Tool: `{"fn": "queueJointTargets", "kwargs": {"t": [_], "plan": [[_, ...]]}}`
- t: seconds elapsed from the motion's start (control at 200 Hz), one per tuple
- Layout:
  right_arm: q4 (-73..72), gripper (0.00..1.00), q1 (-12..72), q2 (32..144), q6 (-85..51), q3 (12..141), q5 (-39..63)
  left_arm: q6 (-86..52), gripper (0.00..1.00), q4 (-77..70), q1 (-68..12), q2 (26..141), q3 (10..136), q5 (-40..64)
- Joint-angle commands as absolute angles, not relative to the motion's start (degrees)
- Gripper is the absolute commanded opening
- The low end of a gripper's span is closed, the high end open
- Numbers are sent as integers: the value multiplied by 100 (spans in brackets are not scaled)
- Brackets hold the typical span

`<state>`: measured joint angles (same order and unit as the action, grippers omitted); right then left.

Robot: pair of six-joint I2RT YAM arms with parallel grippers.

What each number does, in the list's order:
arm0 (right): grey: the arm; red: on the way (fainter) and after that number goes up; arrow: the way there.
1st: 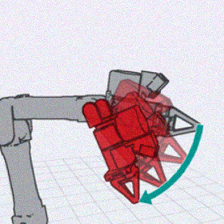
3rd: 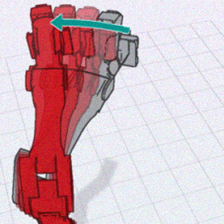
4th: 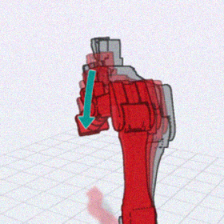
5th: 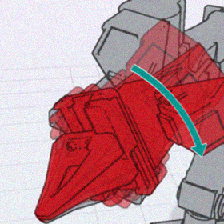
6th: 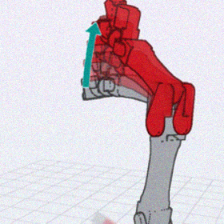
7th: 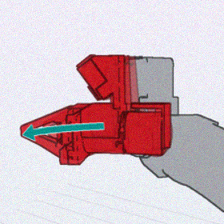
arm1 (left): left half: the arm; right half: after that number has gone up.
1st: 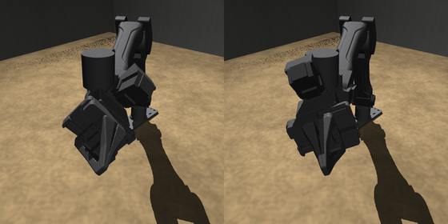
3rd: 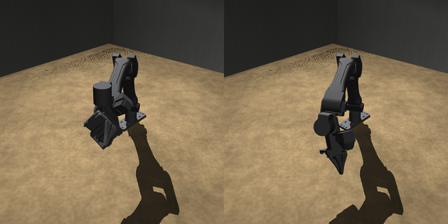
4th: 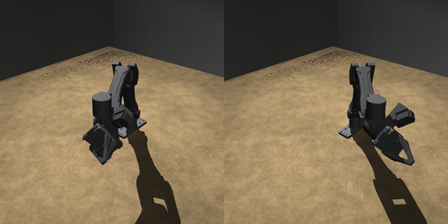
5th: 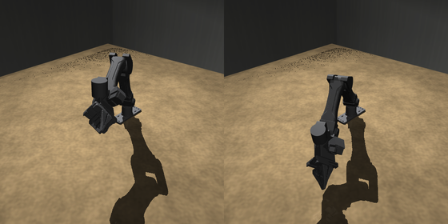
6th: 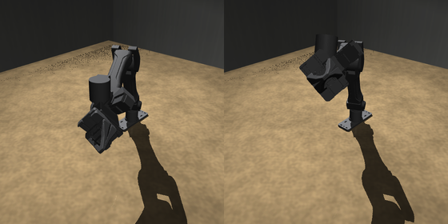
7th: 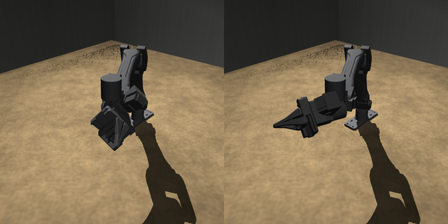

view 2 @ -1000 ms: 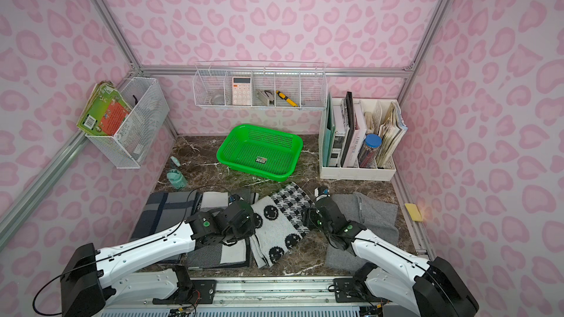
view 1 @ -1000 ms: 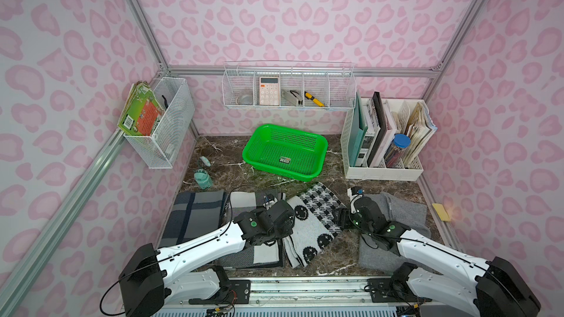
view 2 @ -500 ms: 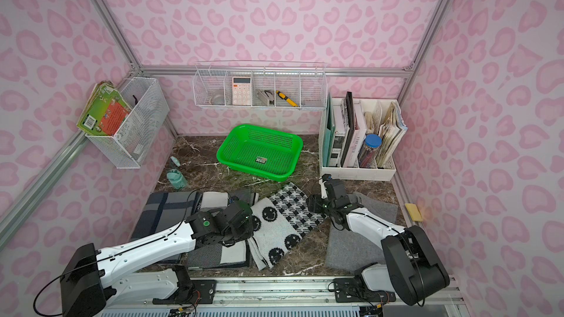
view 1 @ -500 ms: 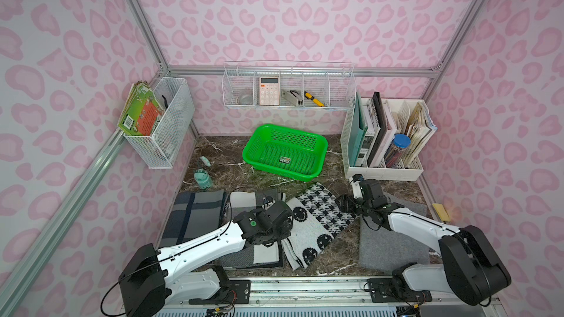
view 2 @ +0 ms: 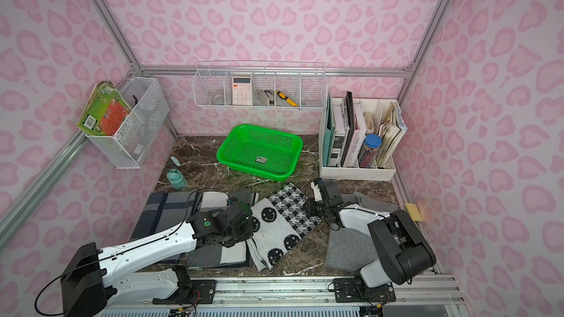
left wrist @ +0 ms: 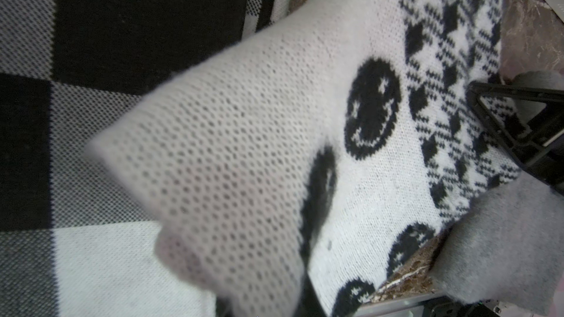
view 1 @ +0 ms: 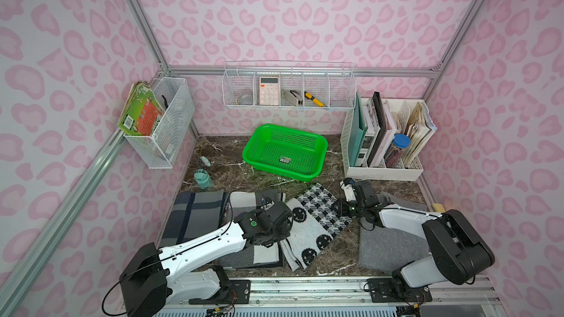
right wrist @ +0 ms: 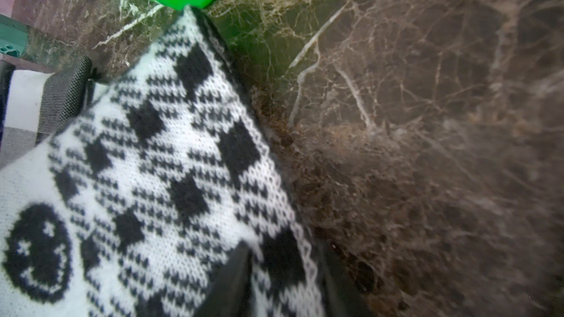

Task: Put the folded scarf in the basket
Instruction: Adjust the scarf at the center of the board, then pick up the scarf at the center of the board.

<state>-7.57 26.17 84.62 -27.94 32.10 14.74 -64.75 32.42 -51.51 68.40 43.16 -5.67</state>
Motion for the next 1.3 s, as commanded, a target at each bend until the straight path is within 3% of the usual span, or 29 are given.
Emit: {"fn": "queueJointTargets", "kwargs": {"t": [0.0, 0.185, 0.375, 0.585, 0.735, 1.076, 1.296], "plan": [[-789, 18, 2637, 8191, -2966, 2972, 1290, -6404, 17, 3123, -5021, 6954, 4324, -588], [-545, 17, 2633, 7501, -3287, 2457, 863, -6073, 20, 2789, -4714, 7487, 4677, -329], [-82, 18, 2628, 6798, -3513, 2139, 307, -6019, 40, 2728, -4614, 7948, 4974, -394], [-74, 55, 2602, 6214, -3425, 2093, 211, -6246, 57, 3106, -4605, 7980, 4854, -612], [-237, 66, 2458, 6352, -3217, 2294, 387, -6448, 66, 3168, -4610, 7635, 4607, -431], [-450, 73, 2416, 7759, -2908, 3117, 926, -6962, 69, 3007, -4890, 7241, 4179, -365], [-724, 73, 2423, 8075, -2974, 3030, 1014, -6973, 64, 2662, -5004, 7516, 4308, -321]]}}
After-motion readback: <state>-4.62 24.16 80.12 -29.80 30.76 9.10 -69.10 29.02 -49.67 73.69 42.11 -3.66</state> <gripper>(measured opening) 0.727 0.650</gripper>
